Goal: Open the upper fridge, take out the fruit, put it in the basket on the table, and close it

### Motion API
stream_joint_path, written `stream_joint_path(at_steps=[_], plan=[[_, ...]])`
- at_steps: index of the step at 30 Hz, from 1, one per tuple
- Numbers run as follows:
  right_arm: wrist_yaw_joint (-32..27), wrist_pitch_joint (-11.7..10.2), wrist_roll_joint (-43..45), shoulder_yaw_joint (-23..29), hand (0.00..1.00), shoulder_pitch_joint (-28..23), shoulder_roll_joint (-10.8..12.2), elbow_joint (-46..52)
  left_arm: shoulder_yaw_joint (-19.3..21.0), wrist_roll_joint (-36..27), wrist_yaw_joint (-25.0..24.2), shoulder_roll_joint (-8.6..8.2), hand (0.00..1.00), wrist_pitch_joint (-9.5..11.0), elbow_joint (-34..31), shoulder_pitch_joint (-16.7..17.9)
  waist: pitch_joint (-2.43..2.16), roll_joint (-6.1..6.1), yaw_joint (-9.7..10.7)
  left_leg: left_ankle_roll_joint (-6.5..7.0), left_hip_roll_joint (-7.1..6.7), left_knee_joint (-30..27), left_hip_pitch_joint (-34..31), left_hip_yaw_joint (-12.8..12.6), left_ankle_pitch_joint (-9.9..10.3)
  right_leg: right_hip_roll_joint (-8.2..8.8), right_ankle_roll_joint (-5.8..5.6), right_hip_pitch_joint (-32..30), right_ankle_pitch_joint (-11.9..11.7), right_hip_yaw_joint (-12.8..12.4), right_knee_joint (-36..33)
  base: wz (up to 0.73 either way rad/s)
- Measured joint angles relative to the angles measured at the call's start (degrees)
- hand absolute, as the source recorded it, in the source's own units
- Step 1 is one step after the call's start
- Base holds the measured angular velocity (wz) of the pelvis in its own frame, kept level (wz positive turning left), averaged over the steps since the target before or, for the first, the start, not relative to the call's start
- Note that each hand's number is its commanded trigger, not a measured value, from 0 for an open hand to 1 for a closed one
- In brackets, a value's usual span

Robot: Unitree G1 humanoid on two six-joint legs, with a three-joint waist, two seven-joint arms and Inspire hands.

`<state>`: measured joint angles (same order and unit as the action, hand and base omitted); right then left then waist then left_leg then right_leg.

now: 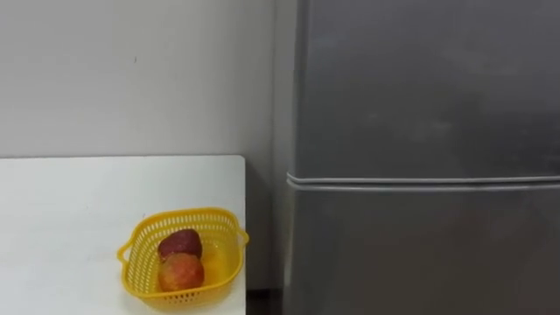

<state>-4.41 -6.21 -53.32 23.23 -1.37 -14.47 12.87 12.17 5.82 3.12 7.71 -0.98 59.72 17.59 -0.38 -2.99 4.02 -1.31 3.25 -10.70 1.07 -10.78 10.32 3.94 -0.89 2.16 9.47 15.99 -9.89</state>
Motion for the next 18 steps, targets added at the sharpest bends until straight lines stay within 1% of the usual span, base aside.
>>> stream_joint_path(at_steps=[1, 3, 6, 8, 10, 11, 13, 15, 18], plan=[[-0.1, 0.0, 0.1, 0.0, 0.0, 0.0, 0.0, -0.1, 0.0, -0.1, 0.0, 0.02, 0.0, 0.0, 0.0, 0.0, -0.11, 0.18, 0.3, 0.0, -0.02, 0.0, 0.0, 0.0, 0.0, -0.02, -0.01, 0.4, -0.1, 0.0, 0.0, 0.0], [-0.7, 0.0, 0.2, 0.0, 0.0, 0.0, 0.0, -0.4, 0.1, -0.1, 0.1, 0.12, 0.0, 0.0, 0.0, -0.1, 0.15, -0.08, 0.5, 0.0, -0.04, 0.0, 0.1, 0.0, 0.0, -0.03, -0.03, 0.7, -0.1, 0.0, 0.1, 0.0], [-2.1, 0.0, 2.9, 0.5, 0.0, 0.0, 0.0, -0.5, 0.1, -0.1, 0.5, 0.12, 0.0, 0.1, 0.0, -0.1, 0.21, -0.3, 0.4, 0.0, -0.03, -0.1, 0.1, 0.0, 0.0, -0.08, -0.03, 0.7, -0.1, -0.1, 0.2, 0.0], [-4.4, 0.0, 6.8, 0.8, 0.0, 0.0, 0.0, -0.5, 0.1, 0.1, 0.8, 0.04, 0.0, 0.1, -0.2, 0.2, 0.19, -0.3, 0.5, 0.0, -0.03, -0.1, 0.1, 0.0, 0.0, -0.07, -0.04, 0.7, 0.0, -0.1, 0.2, 0.02], [-8.7, 0.0, 14.9, 0.9, 0.0, 0.0, 0.0, -0.7, 0.1, 0.1, 1.3, -0.03, 0.0, 0.0, -0.2, 0.1, 0.19, -0.13, 0.5, 0.0, -0.05, -0.1, -0.3, 0.1, 0.0, -0.06, -0.09, 0.6, 0.0, 0.2, 0.3, 0.06], [-9.9, 0.0, 16.9, 0.9, 0.0, 0.0, 0.0, -0.9, 0.1, 0.1, 1.4, -0.02, 0.0, 0.0, -0.1, 0.0, 0.18, -0.05, 0.5, 0.0, -0.06, -0.1, -0.5, 0.1, 0.0, -0.05, -0.09, 0.6, 0.0, 0.3, 0.3, 0.08], [-14.8, 0.0, 22.8, 1.2, 0.0, -0.1, 0.0, -1.2, 0.1, 0.1, 1.8, -0.04, 0.0, 0.0, 0.0, 0.0, 0.17, 0.28, 0.5, 0.0, -0.08, -0.1, -0.5, 0.0, 0.0, -0.03, -0.12, 0.6, 0.0, 0.4, 0.3, 0.04], [-18.3, 0.0, 25.3, 1.9, 0.0, -0.2, 0.0, -1.6, 0.1, 0.1, 2.6, -0.04, 0.0, 0.0, 0.0, 0.0, 0.1, 0.38, 0.7, 0.0, -0.08, 0.0, -0.6, 0.0, 0.0, 0.01, -0.15, 0.6, 0.0, 0.6, 0.4, 0.05], [-23.4, -0.1, 29.5, 3.3, 0.0, -0.5, 0.0, -5.3, 0.1, 0.1, 2.9, 0.04, 0.0, 0.0, 0.0, 0.0, 0.04, 0.28, 0.7, 0.0, -0.07, -0.1, -0.3, 0.0, 0.0, 0.01, -0.16, 0.7, 0.0, 0.6, 0.3, 0.02]])
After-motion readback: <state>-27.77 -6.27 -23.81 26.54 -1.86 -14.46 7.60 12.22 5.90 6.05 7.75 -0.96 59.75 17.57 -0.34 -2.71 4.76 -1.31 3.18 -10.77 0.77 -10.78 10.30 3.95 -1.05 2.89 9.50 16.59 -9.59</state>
